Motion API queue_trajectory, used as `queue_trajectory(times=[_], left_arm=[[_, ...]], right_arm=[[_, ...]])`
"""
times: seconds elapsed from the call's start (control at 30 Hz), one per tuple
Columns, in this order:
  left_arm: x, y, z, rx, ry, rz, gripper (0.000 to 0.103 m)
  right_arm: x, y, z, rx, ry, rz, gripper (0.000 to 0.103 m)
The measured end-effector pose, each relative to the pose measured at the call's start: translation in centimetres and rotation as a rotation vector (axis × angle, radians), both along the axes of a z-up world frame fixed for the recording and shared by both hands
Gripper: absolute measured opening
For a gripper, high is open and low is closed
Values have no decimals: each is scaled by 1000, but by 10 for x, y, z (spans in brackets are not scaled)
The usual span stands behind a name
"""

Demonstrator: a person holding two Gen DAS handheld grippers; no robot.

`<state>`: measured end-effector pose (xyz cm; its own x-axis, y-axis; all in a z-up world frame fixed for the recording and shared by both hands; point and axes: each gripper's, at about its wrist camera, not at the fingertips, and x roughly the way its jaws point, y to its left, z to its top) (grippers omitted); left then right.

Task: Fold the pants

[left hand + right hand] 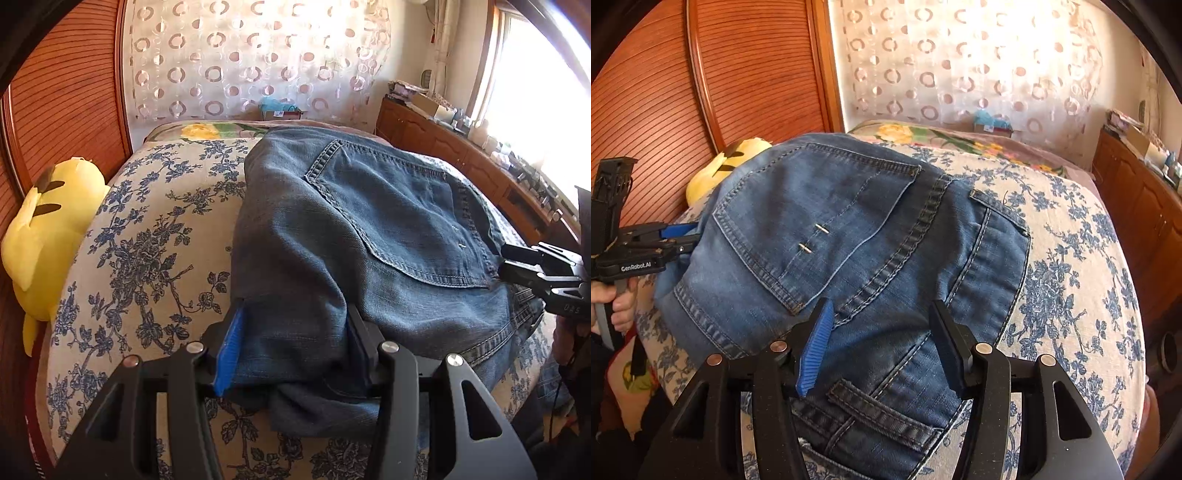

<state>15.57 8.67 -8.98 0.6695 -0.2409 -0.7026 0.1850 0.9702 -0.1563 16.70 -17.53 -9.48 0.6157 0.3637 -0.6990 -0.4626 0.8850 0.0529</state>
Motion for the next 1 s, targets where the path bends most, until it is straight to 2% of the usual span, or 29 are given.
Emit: queue_trajectory(times=[0.1, 0.2, 0.53, 0.7, 0.87, 1.0], left_arm=[[-2, 2, 3, -20, -3, -3, 52], [-5, 4, 7, -28, -15, -4, 65], [-13, 4, 24, -8, -68, 4, 66], [-11, 9, 18, 4, -50, 13, 66], [-5, 14, 1, -13, 11, 11, 66], [-4, 14, -5, -29, 22, 8, 66]], right_arm=[[-3, 1, 3, -1, -13, 1, 55], [-4, -3, 7, 11, -26, -6, 55], [-13, -23, 19, 16, -69, -42, 56], [-14, -17, 22, 29, -80, -29, 56], [-14, -14, 18, 31, -81, -31, 56], [-12, -17, 13, 18, -78, -41, 56]])
